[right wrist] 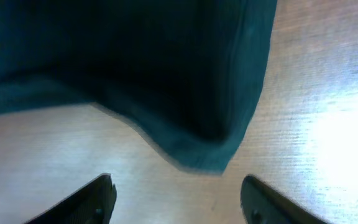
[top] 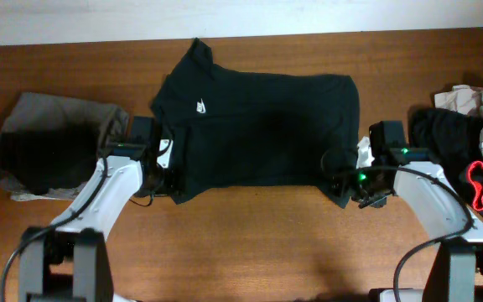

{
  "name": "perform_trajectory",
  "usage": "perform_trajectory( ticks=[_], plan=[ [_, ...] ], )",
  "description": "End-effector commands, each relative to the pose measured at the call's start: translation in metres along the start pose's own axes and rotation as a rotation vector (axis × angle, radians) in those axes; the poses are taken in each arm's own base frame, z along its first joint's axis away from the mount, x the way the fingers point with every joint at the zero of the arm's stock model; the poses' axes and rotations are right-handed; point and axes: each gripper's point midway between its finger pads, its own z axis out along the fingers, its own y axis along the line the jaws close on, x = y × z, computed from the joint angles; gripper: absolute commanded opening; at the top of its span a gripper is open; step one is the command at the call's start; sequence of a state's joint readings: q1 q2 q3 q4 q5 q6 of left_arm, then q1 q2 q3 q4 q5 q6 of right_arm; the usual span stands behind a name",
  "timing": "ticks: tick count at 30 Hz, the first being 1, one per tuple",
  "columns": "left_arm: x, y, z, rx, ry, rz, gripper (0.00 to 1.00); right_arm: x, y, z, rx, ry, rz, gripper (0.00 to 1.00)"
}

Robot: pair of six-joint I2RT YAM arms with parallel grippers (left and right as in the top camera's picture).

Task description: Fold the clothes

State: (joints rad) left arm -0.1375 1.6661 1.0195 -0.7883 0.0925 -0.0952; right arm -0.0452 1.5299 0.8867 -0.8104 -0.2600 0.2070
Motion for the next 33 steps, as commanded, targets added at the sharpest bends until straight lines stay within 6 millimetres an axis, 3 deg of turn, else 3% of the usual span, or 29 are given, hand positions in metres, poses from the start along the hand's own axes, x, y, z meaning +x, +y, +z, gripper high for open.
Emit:
perform_trajectory(
  ticks=[1, 8, 13, 19, 24, 27, 31, 33],
  plan=[
    [0.005, -0.009, 0.013, 0.066, 0.034, 0.032, 0.7, 0.008, -0.01, 0.018, 0.029, 0.002, -0.077, 0.68],
    [0.001, -0.009, 0.014, 0.066, 0.019, 0.037, 0.7, -0.004, -0.009, 0.041, 0.142, -0.123, -0.228, 0.69],
    [0.002, -0.009, 0.014, 0.066, 0.024, 0.037, 0.7, -0.003, -0.001, 0.044, 0.263, -0.154, -0.329, 0.68],
    [0.004, -0.009, 0.014, 0.066, 0.033, 0.051, 0.7, 0.007, -0.02, 0.037, 0.424, -0.152, -0.246, 0.66],
    [0.004, -0.008, 0.014, 0.065, 0.032, 0.058, 0.7, 0.011, -0.024, 0.036, 0.446, -0.139, -0.242, 0.57],
    [0.004, -0.009, 0.014, 0.066, 0.031, 0.058, 0.7, 0.01, -0.024, 0.033, 0.444, -0.146, -0.242, 0.4],
    [0.004, -0.009, 0.014, 0.066, 0.031, 0.058, 0.7, 0.008, -0.023, 0.029, 0.446, -0.16, -0.242, 0.25],
    [0.004, -0.009, 0.014, 0.066, 0.031, 0.058, 0.7, 0.009, -0.024, 0.029, 0.447, -0.157, -0.24, 0.23]
  ],
)
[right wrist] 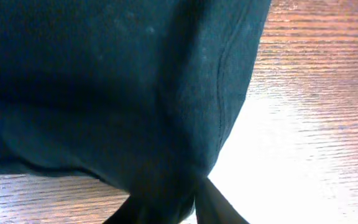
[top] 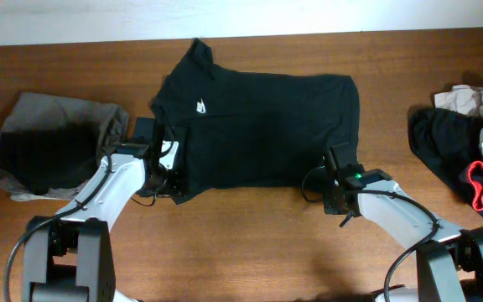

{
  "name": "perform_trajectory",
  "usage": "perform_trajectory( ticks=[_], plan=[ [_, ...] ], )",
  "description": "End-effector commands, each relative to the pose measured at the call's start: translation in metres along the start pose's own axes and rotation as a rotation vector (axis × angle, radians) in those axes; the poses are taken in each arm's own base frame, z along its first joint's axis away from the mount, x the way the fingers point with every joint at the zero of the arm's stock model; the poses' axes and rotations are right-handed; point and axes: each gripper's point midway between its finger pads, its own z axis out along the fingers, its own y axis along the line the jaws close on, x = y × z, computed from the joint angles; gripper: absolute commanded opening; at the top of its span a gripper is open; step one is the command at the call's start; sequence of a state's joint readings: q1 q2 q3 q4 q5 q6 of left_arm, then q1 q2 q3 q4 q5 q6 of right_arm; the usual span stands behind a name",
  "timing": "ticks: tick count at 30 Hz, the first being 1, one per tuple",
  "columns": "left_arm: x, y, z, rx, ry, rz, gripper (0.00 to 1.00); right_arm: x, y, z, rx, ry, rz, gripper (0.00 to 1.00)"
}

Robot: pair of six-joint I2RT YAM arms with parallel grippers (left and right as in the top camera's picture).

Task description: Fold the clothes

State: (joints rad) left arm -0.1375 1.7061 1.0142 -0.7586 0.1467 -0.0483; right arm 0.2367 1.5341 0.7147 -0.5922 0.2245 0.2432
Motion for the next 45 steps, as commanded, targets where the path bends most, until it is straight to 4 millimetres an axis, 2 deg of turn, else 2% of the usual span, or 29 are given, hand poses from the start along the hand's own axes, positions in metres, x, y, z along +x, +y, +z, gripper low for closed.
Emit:
perform_trajectory(
  ticks=[1, 7, 10, 15, 21, 24, 28, 33, 36, 37, 38, 39, 41, 42, 45],
  plan=[
    [0.003, 0.0, 0.002, 0.013, 0.012, 0.013, 0.7, 0.0, -0.005, -0.003, 0.027, -0.017, 0.017, 0.22],
    [0.003, 0.0, 0.002, 0.013, 0.013, 0.013, 0.7, -0.001, -0.007, -0.008, 0.031, -0.02, 0.022, 0.08],
    [0.004, 0.0, 0.002, 0.014, 0.016, 0.012, 0.7, -0.005, -0.009, -0.024, 0.028, -0.031, 0.025, 0.05],
    [0.006, 0.0, 0.002, 0.014, 0.024, 0.011, 0.7, -0.013, -0.01, -0.043, 0.006, -0.069, 0.035, 0.05],
    [0.012, 0.0, 0.002, 0.013, 0.049, 0.007, 0.72, -0.013, -0.009, -0.045, 0.0, -0.074, 0.036, 0.05],
    [0.008, -0.001, 0.004, 0.017, 0.031, 0.009, 0.75, -0.013, -0.009, -0.045, 0.0, -0.075, 0.036, 0.05],
    [0.004, -0.001, 0.014, 0.025, 0.014, 0.012, 0.76, -0.013, -0.009, -0.045, 0.0, -0.075, 0.036, 0.05],
    [0.009, 0.003, 0.033, 0.024, 0.028, 0.009, 0.76, -0.013, -0.009, -0.045, 0.0, -0.076, 0.037, 0.05],
    [0.011, 0.002, 0.038, 0.024, 0.041, 0.01, 0.76, -0.013, -0.009, -0.045, 0.0, -0.075, 0.036, 0.05],
    [0.012, 0.003, 0.039, 0.024, 0.046, 0.009, 0.71, -0.013, -0.009, -0.045, 0.0, -0.075, 0.036, 0.05],
    [0.013, 0.003, 0.039, 0.024, 0.051, 0.008, 0.6, -0.013, -0.009, -0.045, 0.0, -0.075, 0.036, 0.05],
    [0.015, 0.003, 0.039, 0.024, 0.057, 0.007, 0.46, -0.013, -0.009, -0.045, 0.0, -0.075, 0.036, 0.04],
    [0.018, 0.003, 0.039, 0.023, 0.069, 0.005, 0.12, -0.013, -0.009, -0.045, 0.0, -0.075, 0.036, 0.05],
    [0.019, 0.003, 0.038, 0.023, 0.076, 0.004, 0.01, -0.013, -0.009, -0.045, 0.0, -0.075, 0.036, 0.05],
    [0.024, 0.003, 0.036, 0.021, 0.098, 0.0, 0.01, -0.013, -0.009, -0.045, 0.0, -0.075, 0.036, 0.05]
  ],
)
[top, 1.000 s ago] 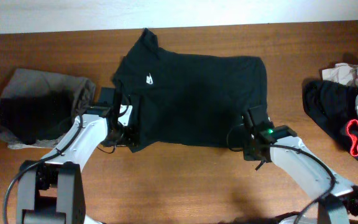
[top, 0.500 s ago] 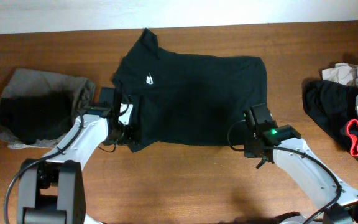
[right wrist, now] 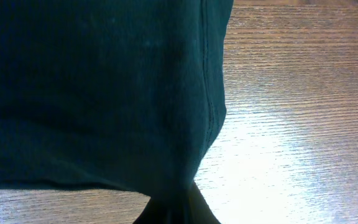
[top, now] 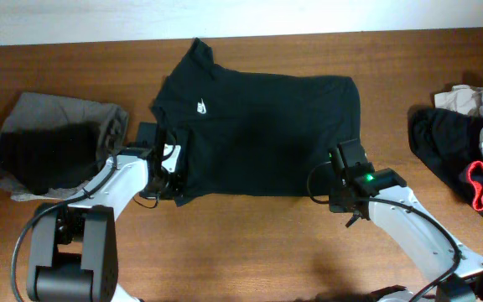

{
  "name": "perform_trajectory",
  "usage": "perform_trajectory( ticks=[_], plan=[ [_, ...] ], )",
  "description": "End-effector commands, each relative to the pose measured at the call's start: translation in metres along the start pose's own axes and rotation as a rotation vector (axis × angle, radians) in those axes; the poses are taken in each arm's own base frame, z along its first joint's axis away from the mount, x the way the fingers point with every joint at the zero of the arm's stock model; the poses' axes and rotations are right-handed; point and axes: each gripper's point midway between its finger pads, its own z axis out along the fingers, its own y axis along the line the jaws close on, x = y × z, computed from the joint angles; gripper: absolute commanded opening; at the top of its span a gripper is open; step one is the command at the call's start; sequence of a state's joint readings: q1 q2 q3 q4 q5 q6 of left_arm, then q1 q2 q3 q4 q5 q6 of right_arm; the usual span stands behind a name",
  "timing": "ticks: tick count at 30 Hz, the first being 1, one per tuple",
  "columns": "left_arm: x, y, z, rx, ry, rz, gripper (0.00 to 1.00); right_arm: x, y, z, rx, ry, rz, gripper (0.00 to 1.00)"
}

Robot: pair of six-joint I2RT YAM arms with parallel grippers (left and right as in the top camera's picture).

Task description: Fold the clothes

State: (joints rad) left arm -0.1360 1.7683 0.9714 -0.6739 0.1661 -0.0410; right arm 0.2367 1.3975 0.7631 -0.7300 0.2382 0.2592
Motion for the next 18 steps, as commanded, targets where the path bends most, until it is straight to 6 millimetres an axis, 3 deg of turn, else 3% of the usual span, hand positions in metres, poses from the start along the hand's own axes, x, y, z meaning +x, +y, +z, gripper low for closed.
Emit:
perform_trajectory(
  ticks=[1, 5, 14, 18],
  plan=[
    [0.021, 0.001, 0.007, 0.003, 0.082, -0.004, 0.01, -0.007, 0.001, -0.006, -0.002, -0.028, 0.01, 0.05],
    [0.02, -0.002, -0.016, 0.004, 0.069, -0.002, 0.01, -0.005, -0.001, -0.012, -0.002, -0.025, 0.011, 0.05],
    [0.019, -0.03, -0.112, 0.076, -0.114, 0.026, 0.01, -0.015, -0.003, -0.046, -0.054, -0.118, 0.063, 0.05],
    [0.026, -0.035, -0.144, 0.083, -0.208, 0.036, 0.0, -0.015, -0.001, -0.062, -0.097, -0.139, 0.073, 0.05]
  ],
)
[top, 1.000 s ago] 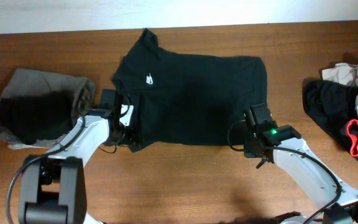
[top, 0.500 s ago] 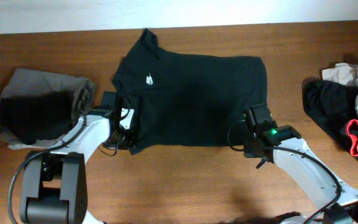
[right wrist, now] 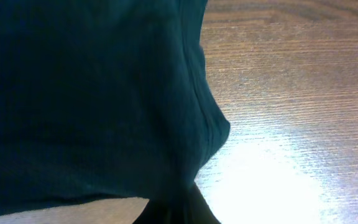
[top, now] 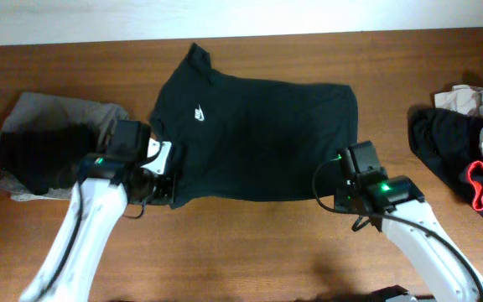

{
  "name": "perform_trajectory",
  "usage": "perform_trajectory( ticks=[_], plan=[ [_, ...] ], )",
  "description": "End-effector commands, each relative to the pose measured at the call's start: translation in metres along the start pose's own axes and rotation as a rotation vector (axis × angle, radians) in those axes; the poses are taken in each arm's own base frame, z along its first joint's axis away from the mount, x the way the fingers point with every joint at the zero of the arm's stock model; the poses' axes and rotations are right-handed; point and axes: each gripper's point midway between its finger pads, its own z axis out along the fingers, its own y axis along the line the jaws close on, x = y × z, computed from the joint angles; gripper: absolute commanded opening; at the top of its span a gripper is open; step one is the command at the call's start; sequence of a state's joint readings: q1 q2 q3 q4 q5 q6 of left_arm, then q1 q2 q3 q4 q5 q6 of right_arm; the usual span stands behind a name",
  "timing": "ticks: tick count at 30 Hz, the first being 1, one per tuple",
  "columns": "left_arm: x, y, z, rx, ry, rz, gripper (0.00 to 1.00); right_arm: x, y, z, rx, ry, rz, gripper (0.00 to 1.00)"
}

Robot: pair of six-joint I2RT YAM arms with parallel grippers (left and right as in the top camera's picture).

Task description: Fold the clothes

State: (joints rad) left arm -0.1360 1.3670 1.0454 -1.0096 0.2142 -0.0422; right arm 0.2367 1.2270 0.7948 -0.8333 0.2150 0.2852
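A black T-shirt (top: 258, 134) with a small white chest logo lies spread on the wooden table (top: 241, 252), collar to the left. My left gripper (top: 164, 190) sits at the shirt's near left corner and appears shut on the cloth there. My right gripper (top: 336, 200) holds the near right corner. In the right wrist view the dark shirt (right wrist: 86, 93) fills the left side. Its hem runs down into my right gripper (right wrist: 176, 213), whose fingers are pressed together on the fabric.
A pile of grey and black clothes (top: 44, 147) lies at the left edge. A heap of black, white and red-trimmed garments (top: 468, 143) lies at the right edge. Bare wood stretches in front of the shirt.
Both arms now look higher and a little nearer the front edge. The shirt's near corners have come with them, and in the right wrist view the hem bulges more above the pinch.
First my right gripper stood open just short of the shirt's near right corner, with the left gripper at the near left corner. Then the right was shut on that corner and stayed so. Now both corners are held slightly raised and drawn toward the front.
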Motion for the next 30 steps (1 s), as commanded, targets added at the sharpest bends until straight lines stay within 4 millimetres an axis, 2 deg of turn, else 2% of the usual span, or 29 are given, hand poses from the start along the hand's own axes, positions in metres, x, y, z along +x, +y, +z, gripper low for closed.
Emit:
perform_trajectory(
  ticks=[1, 6, 9, 12, 15, 18, 22, 27, 30],
  plan=[
    [0.001, -0.011, -0.03, 0.03, -0.084, 0.008, 0.0, -0.01, 0.005, -0.023, -0.05, -0.05, 0.039, 0.05],
    [0.018, -0.014, -0.048, 0.034, -0.082, 0.0, 0.0, -0.003, 0.006, -0.043, -0.092, -0.04, 0.069, 0.04],
    [0.022, -0.015, -0.053, 0.033, -0.09, 0.002, 0.01, -0.004, 0.009, -0.059, -0.138, -0.057, 0.079, 0.04],
    [0.013, -0.011, -0.053, 0.009, -0.126, 0.009, 0.01, -0.011, 0.01, -0.07, -0.157, -0.095, 0.085, 0.04],
    [-0.007, -0.009, -0.052, -0.006, -0.19, 0.052, 0.0, -0.019, 0.012, -0.071, -0.165, -0.117, 0.089, 0.05],
    [-0.027, -0.009, -0.047, -0.009, -0.235, 0.101, 0.0, -0.026, 0.015, -0.066, -0.166, -0.12, 0.089, 0.05],
    [-0.045, -0.006, -0.029, -0.012, -0.236, 0.134, 0.0, -0.032, 0.021, -0.049, -0.156, -0.091, 0.083, 0.05],
    [-0.054, 0.002, 0.008, -0.01, -0.166, 0.119, 0.0, -0.044, 0.022, -0.018, -0.094, -0.064, 0.08, 0.05],
    [-0.058, 0.004, 0.02, -0.013, -0.154, 0.116, 0.0, -0.054, 0.017, -0.006, -0.04, -0.087, 0.084, 0.05]
  ],
)
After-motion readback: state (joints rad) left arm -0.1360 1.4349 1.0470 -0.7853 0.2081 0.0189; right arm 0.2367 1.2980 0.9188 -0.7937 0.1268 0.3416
